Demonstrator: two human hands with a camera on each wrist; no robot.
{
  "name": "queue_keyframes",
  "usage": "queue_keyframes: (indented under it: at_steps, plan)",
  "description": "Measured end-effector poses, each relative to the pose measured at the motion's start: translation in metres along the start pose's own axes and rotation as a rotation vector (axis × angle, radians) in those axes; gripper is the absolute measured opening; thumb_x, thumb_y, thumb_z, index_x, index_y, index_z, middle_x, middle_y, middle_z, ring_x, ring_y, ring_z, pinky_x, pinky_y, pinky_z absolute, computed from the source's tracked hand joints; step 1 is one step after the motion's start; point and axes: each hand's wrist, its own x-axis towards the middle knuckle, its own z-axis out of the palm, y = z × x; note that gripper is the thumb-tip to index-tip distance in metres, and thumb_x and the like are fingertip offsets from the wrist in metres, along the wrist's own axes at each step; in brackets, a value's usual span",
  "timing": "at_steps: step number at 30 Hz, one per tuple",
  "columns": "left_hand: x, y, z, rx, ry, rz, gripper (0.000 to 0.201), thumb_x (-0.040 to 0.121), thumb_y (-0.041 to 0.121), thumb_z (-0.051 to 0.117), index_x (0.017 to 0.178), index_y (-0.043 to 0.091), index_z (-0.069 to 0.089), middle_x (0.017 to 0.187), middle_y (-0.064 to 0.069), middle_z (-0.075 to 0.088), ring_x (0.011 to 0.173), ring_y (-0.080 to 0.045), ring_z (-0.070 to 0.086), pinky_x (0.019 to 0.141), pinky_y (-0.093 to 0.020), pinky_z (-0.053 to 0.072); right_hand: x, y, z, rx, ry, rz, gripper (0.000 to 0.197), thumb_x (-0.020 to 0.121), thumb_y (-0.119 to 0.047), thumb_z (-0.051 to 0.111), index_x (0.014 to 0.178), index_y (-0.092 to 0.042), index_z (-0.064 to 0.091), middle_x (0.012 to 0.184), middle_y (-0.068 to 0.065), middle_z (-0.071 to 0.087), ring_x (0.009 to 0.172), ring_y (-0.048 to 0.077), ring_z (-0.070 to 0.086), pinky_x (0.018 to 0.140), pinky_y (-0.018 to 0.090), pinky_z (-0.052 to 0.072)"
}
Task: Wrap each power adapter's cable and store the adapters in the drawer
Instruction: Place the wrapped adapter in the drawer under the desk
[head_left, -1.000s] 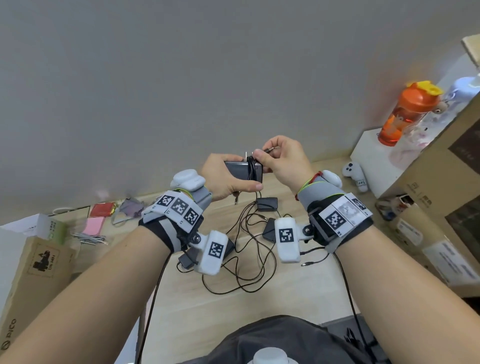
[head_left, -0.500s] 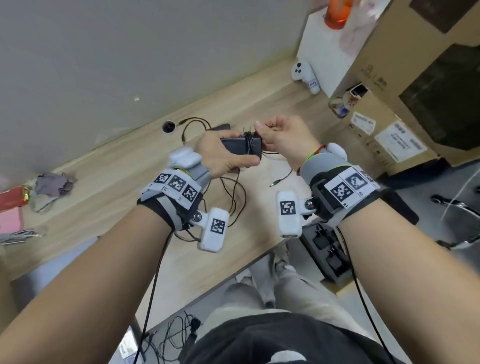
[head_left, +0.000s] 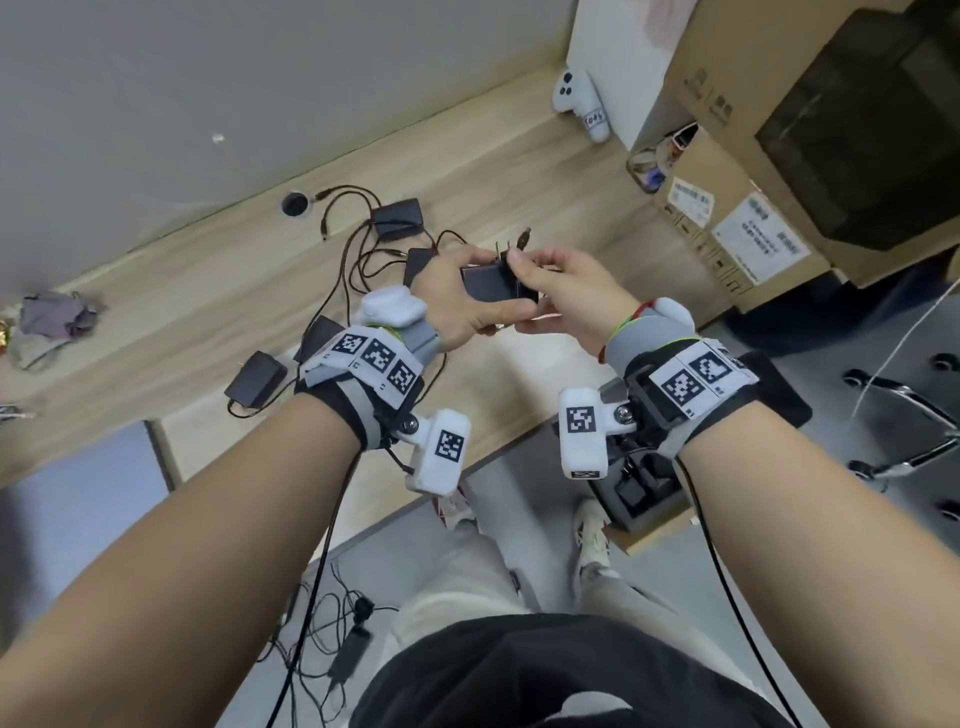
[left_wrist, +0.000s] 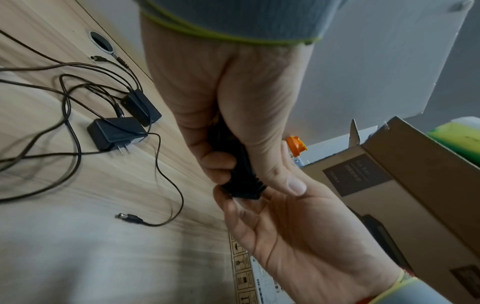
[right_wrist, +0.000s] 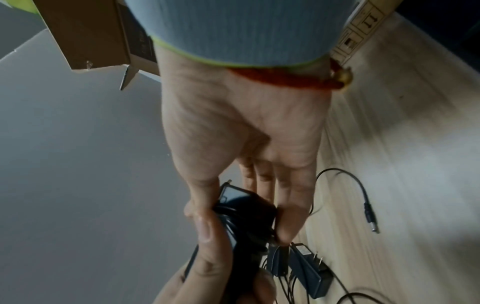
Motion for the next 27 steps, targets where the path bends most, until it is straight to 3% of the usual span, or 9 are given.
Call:
queue_keyframes:
  at_steps: [4,7,10,12,15,19,23,27]
  plan:
    - [-0.009,0.001,0.042,0.032,0.036,-0.012,0.058,0.073,0.023,0.086,0.120,0.009,0.057,0.093,-0.007,0.063,0.066,-0.013,0.064,0.054,-0.024,0.056,-0.016,0.013,-0.043,-0.001,-0.004,-0.021,0.042,0.090,-0.027,0.070,0.113,0.006,0.060,0.098,0.016,0.063,0.071,0.021,0.068,0.065,0.031,0.059]
    - [-0.018,-0.009,0.094,0.029,0.057,-0.028,0.048,0.078,0.016,0.082,0.119,0.004,0.060,0.102,-0.014,0.066,0.067,-0.019,0.068,0.060,-0.029,0.061,-0.029,0.038,-0.095,-0.048,0.012,0.001,0.026,0.088,-0.025,0.073,0.100,-0.006,0.061,0.104,0.014,0.061,0.083,0.026,0.068,0.076,0.040,0.062]
    - [-0.026,-0.028,0.139,0.085,0.052,-0.079,0.050,0.069,0.024,0.089,0.111,0.009,0.066,0.104,-0.013,0.070,0.078,-0.022,0.071,0.073,-0.038,0.062,-0.045,0.064,-0.136,-0.114,-0.059,0.030,0.029,0.086,-0.014,0.074,0.110,-0.009,0.060,0.096,0.003,0.061,0.086,0.017,0.067,0.083,0.038,0.060]
    - [-0.032,-0.040,0.176,0.143,0.031,-0.103,0.051,0.064,0.034,0.090,0.107,0.019,0.067,0.099,-0.001,0.072,0.089,-0.018,0.070,0.080,-0.031,0.057,-0.053,0.087,-0.166,-0.169,-0.089,0.060,0.031,0.083,-0.010,0.077,0.110,-0.013,0.061,0.097,0.001,0.063,0.092,0.015,0.066,0.085,0.036,0.060]
    - [-0.039,-0.055,0.208,0.226,0.001,-0.103,0.058,0.066,0.029,0.090,0.117,0.017,0.066,0.097,0.004,0.071,0.089,-0.012,0.066,0.078,-0.021,0.049,-0.056,0.113,-0.193,-0.200,-0.069,0.075,0.027,0.083,-0.008,0.076,0.107,-0.008,0.065,0.098,0.005,0.066,0.098,0.023,0.068,0.082,0.036,0.060]
    - [-0.038,-0.087,0.243,0.164,-0.012,-0.218,0.055,0.073,0.013,0.085,0.121,0.005,0.062,0.082,0.004,0.069,0.070,-0.002,0.062,0.071,-0.015,0.050,-0.047,0.154,-0.224,-0.241,-0.017,0.098,0.015,0.082,-0.010,0.075,0.092,-0.020,0.069,0.094,0.004,0.070,0.100,0.028,0.070,0.090,0.045,0.057]
    - [-0.032,-0.131,0.266,0.160,-0.084,-0.351,0.032,0.076,0.015,0.084,0.102,0.012,0.067,0.067,0.008,0.066,0.070,-0.014,0.063,0.078,-0.031,0.056,-0.025,0.201,-0.238,-0.256,0.021,0.220,0.030,0.083,-0.009,0.074,0.112,-0.006,0.066,0.113,0.014,0.069,0.104,0.028,0.069,0.088,0.042,0.058]
    - [-0.016,-0.170,0.281,0.119,-0.090,-0.449,0.016,0.083,0.013,0.077,0.094,0.012,0.066,0.045,0.013,0.055,0.061,-0.014,0.056,0.071,-0.030,0.046,0.011,0.244,-0.241,-0.365,0.022,0.292,0.044,0.079,-0.016,0.078,0.120,-0.010,0.061,0.118,0.012,0.065,0.104,0.026,0.067,0.084,0.040,0.060]
